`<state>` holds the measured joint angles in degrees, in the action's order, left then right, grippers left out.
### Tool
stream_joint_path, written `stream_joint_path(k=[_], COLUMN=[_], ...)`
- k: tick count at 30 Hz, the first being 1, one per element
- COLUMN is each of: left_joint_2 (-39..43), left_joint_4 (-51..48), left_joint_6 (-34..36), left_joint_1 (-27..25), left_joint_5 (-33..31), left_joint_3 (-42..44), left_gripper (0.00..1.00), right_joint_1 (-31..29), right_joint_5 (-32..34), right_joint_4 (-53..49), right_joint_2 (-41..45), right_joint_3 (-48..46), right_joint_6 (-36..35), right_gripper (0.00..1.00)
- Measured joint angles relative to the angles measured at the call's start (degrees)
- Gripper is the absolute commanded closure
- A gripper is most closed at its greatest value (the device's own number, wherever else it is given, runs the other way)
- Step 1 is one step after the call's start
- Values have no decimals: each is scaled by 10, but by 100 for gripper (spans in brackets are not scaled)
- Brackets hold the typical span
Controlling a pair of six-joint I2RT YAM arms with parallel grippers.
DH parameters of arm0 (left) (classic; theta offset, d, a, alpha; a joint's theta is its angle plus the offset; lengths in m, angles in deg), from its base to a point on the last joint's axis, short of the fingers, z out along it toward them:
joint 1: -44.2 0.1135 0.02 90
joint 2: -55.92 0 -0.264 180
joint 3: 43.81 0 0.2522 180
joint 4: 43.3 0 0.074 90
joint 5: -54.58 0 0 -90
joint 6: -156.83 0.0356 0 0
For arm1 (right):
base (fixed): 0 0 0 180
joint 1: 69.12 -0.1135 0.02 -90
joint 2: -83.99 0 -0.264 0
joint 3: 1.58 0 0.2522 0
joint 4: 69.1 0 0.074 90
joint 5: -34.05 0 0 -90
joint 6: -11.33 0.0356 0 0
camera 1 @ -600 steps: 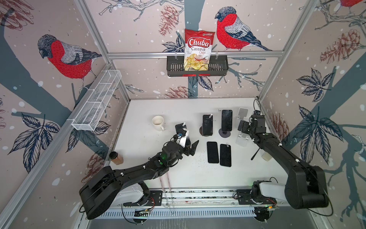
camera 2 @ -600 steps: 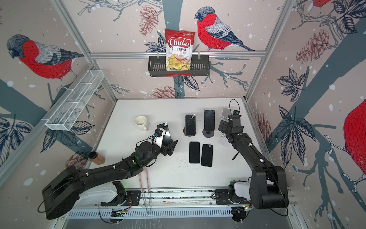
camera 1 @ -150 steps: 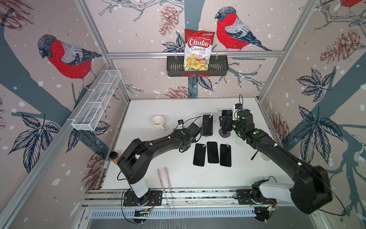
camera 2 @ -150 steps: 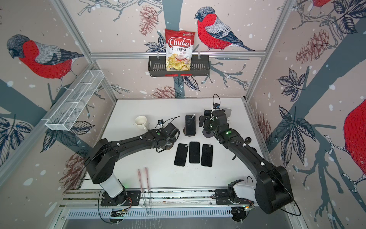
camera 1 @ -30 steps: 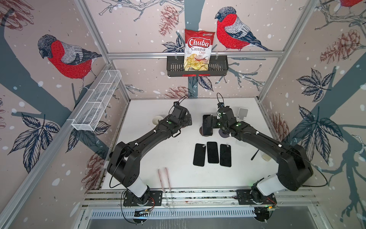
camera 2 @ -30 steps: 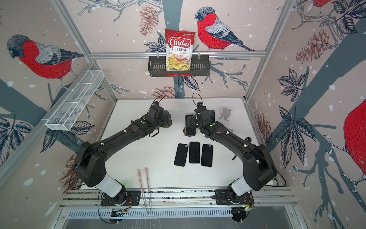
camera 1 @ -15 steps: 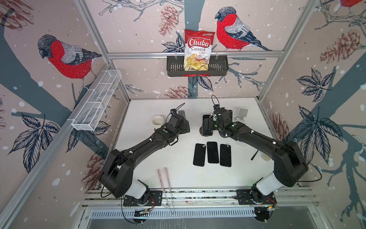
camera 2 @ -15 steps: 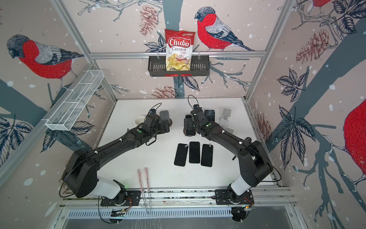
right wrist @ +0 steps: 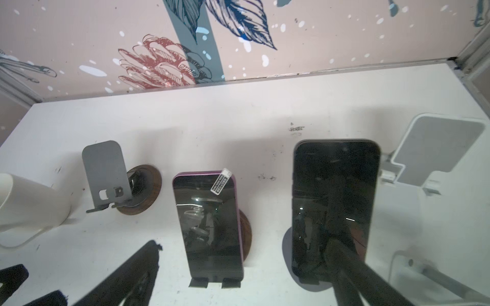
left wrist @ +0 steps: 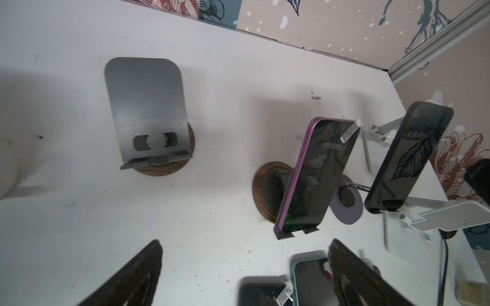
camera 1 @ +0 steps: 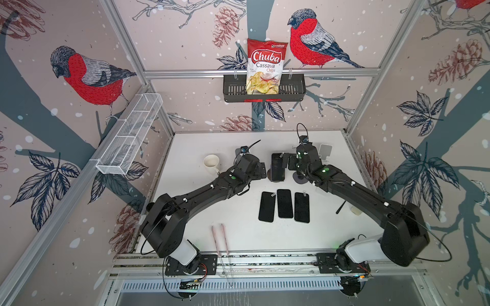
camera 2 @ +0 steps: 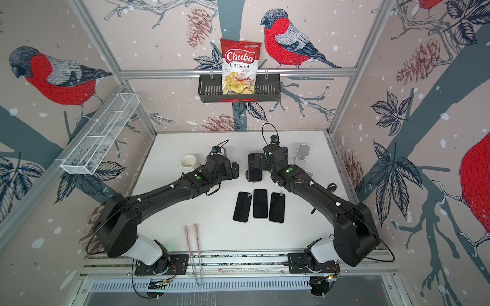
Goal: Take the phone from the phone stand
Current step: 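Close the right gripper on the purple-edged phone's top edge on its stand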
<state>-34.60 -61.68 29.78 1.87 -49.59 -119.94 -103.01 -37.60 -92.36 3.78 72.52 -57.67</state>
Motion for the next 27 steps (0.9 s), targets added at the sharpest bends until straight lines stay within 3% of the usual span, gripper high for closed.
stream_joint_path(k=[10, 27], left_joint_2=[-50, 18], left_joint_4=[-1, -39], left_joint_6=[-11, -52], left_joint_1=[-17, -17], left_joint_5=[-9, -79], left_joint_3=[-49, 35], left_gripper=[4, 4], right_joint_1=[20, -3], right_joint_5=[-33, -94], right_joint_4=[10, 16], right_joint_2=[21, -126], right_joint_3=[-25, 63], right_joint_6=[-3, -28], right_gripper=[1, 1])
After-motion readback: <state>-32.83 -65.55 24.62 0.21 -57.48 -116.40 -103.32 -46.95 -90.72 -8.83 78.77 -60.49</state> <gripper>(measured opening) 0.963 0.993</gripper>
